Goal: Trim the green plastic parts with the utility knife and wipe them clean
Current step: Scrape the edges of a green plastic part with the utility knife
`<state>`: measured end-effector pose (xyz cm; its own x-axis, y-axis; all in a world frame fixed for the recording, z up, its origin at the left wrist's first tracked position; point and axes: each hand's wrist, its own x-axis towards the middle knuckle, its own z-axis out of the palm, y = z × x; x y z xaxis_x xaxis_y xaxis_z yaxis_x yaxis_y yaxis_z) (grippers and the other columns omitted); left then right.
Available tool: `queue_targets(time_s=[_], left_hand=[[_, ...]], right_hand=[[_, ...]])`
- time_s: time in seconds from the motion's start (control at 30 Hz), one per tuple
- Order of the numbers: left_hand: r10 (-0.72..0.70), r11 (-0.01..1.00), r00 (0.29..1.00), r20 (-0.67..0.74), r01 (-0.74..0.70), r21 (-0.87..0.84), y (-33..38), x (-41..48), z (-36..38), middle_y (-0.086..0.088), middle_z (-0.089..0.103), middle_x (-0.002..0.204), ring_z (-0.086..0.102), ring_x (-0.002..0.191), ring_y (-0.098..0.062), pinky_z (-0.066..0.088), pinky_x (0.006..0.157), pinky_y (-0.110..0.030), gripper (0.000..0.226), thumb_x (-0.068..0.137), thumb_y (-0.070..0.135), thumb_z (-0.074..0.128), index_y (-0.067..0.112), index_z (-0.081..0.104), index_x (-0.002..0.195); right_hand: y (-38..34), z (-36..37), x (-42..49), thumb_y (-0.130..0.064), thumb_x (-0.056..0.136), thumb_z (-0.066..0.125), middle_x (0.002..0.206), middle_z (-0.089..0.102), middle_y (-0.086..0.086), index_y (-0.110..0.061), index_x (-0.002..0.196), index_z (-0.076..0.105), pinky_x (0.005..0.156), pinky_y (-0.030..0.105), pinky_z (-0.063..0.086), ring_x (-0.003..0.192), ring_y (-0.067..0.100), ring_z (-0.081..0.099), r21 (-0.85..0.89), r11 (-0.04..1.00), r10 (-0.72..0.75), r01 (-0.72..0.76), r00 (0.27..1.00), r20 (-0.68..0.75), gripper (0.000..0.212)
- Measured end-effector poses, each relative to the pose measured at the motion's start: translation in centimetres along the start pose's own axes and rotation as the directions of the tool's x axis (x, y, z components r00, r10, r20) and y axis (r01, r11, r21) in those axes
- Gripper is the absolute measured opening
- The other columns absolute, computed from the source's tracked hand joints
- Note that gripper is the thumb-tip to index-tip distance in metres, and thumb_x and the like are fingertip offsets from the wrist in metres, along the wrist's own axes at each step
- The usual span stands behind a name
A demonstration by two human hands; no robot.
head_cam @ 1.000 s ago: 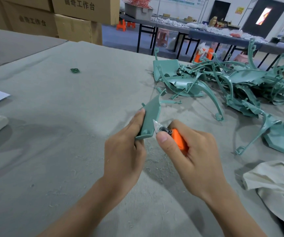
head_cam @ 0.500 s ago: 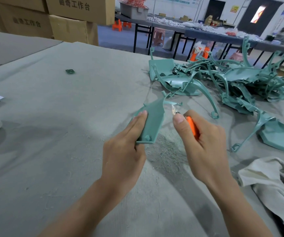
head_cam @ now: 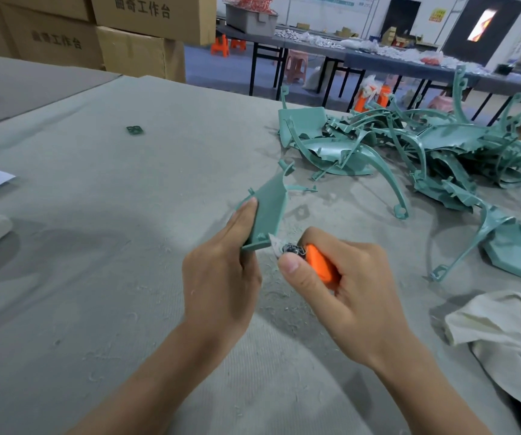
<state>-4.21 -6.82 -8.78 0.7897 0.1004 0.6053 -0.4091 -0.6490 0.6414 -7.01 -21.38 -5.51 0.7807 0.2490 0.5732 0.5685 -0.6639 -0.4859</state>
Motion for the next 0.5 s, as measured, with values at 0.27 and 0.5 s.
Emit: queue_targets(time_s=[0.27,0.5], left_hand=[[0.108,0.994,0.992,-0.058,-0.109,-0.009,-0.1,-0.4,0.4,-0.021,0.072,0.086,0.053,0.084,-0.028,0.042,0.060,-0.024,0.049,0.077,0.000,0.045,0.000,0.063,0.123],[0.128,0.990,0.989,-0.073,-0.132,-0.049,0.7,-0.8,0.8,-0.009,0.071,0.111,0.058,0.092,-0.020,0.047,0.066,-0.024,0.061,0.067,-0.003,0.041,0.005,0.064,0.123]], right_hand=[[0.4,0.0,0.3,-0.056,0.096,0.044,0.049,0.032,-0.002,-0.019,0.063,0.034,0.044,0.037,0.030,0.044,0.019,0.036,0.007,0.998,0.061,-0.061,0.997,-0.054,0.051],[1.7,-0.8,0.9,-0.059,0.097,0.038,0.050,0.038,0.006,-0.013,0.063,0.045,0.045,0.029,0.027,0.045,0.017,0.037,0.042,0.988,0.153,-0.147,0.964,-0.218,0.057]])
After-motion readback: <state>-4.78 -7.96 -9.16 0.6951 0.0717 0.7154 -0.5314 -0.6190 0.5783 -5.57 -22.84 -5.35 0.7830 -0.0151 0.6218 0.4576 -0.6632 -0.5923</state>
